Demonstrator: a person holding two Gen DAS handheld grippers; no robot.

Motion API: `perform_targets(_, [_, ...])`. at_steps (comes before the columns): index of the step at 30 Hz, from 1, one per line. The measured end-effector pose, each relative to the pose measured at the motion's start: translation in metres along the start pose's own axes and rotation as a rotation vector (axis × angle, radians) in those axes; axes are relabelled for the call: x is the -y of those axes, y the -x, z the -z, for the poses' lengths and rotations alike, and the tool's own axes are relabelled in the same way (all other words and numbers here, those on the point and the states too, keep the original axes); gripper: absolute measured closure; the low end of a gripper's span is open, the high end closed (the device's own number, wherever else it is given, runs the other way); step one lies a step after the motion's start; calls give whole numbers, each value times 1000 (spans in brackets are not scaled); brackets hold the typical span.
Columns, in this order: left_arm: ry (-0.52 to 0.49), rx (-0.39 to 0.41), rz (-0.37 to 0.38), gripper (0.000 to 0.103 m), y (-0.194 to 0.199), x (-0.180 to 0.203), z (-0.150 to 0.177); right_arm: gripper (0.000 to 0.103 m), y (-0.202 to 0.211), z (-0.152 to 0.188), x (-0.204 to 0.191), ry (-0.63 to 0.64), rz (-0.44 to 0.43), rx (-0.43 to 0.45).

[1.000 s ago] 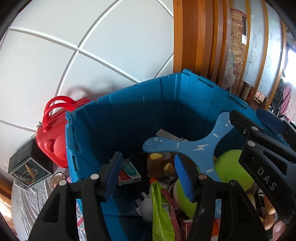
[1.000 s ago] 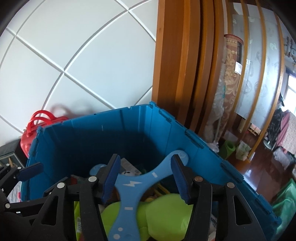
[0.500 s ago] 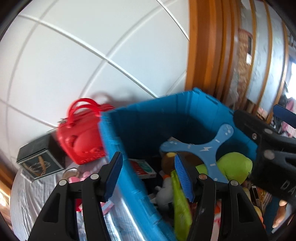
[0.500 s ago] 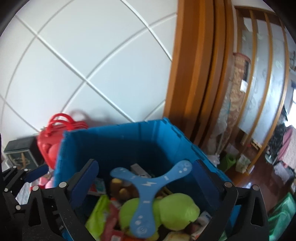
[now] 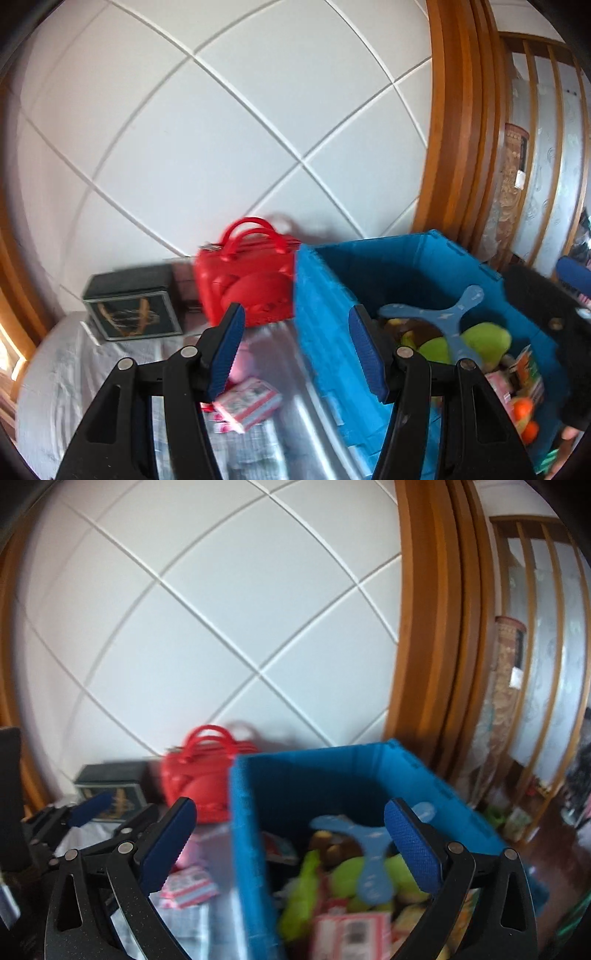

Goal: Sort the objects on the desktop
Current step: 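Move both tools back over the pink pig plush on the bed, then grasp the pink pig plush with both tools from either side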

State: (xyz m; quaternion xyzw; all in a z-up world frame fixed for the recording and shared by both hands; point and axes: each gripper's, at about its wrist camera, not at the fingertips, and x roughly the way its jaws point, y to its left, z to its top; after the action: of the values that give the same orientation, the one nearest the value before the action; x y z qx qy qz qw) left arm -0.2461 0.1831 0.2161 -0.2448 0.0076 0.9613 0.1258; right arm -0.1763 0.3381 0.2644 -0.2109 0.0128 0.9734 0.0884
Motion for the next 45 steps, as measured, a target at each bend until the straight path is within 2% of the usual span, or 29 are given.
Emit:
perform_targets(4, [14,16,-29,45,11,-31,9,0,19,12,-22,-24,-47,59])
perform_targets(6, [18,-10,-15,45,8,-47,17,0,25,23,-32,-42,-73,104])
perform_targets(10, [12,-46,-58,45,-3,-81,44,0,11,47,-51,-46,-168,111])
perform_targets(13, [43,-68,-88,45,-12,-111,66,0,-8,66,-67,-47,-222,76])
perform_targets(18, [95,-156,-155,45,-40,-161,107,0,-55,99,-100,1,-255,-35])
perform_targets(23, [151,-237,-177,45,-77,-200,148,0,-107,128,-125,22,-264,-156])
perform_targets(29, [168,-337,-173,45,-126,-216,190,0,-184,170,-142,40,-255,-321])
perform_targets(34, [214,-387,-112,45,-170,-217,203,0,-248,194,-145,55,-247,-435])
perform_targets(40, [178,-437,-58,45,-240,-196,202,0,-298,200,-139,33,-229,-451])
perform_targets(43, [187,-466,-9,45,-276,-192,201,0,-328,195,-139,11,-289,-464])
perform_targets(44, [180,-481,-11,45,-286,-190,201,0,-339,194,-140,3,-298,-466])
perform_targets(45, [149,-491,-48,43,-295,-188,201,0,-354,194,-143,1,-305,-479])
